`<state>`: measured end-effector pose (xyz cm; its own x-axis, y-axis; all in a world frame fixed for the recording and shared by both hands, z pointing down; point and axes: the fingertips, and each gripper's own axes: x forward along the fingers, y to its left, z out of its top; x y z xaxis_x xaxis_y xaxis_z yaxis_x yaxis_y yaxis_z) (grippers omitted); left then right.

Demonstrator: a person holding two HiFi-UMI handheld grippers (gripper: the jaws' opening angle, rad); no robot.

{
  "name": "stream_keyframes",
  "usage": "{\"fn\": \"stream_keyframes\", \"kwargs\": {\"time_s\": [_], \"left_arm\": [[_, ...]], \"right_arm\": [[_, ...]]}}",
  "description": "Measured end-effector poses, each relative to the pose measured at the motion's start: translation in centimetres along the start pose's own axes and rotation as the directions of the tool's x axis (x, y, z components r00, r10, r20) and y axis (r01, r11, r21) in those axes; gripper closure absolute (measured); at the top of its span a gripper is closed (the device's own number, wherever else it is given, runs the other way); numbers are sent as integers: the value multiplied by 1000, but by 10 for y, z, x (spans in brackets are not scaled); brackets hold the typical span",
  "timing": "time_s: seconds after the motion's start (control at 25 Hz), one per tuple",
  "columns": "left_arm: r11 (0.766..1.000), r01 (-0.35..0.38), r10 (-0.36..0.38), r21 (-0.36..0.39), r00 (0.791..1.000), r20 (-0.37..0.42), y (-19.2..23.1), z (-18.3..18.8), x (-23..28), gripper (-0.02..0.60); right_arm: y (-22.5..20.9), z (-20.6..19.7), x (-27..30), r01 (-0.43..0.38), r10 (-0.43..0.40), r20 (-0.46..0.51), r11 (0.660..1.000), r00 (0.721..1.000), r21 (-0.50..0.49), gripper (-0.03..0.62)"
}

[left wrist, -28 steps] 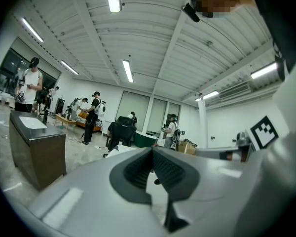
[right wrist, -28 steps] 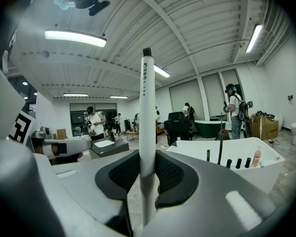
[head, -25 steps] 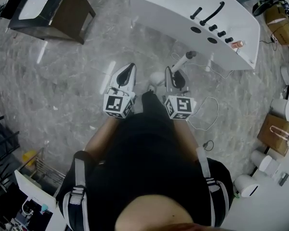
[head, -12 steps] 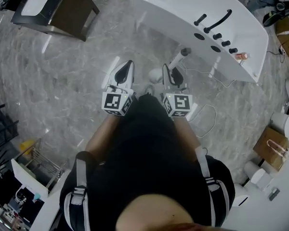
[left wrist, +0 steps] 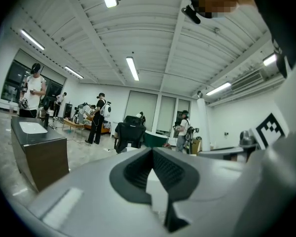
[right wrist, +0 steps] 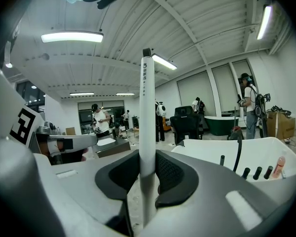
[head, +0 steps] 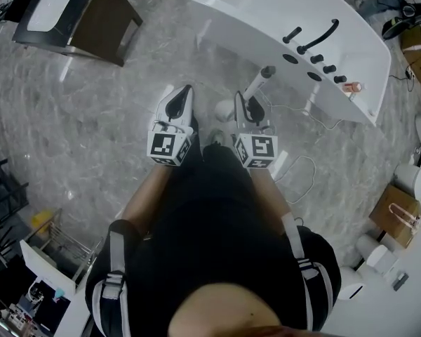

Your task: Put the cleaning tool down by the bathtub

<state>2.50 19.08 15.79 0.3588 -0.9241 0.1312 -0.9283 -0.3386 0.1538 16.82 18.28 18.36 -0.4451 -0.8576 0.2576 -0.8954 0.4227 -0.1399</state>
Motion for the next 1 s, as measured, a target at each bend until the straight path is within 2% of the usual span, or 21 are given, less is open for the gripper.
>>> {"fn": "stream_keyframes", "kwargs": {"time_s": [0.68,1.0], "left_arm": [[999,38,-38,-5,999,-16,82,11,90,573],[999,39,-40,-22,998,-38,117,-12,128,574]], "right_arm": [[-6,8,115,51,-50,-21,998,999,22,503],[-13,-11,170,61,-60,-56,998,997,15,503]]}}
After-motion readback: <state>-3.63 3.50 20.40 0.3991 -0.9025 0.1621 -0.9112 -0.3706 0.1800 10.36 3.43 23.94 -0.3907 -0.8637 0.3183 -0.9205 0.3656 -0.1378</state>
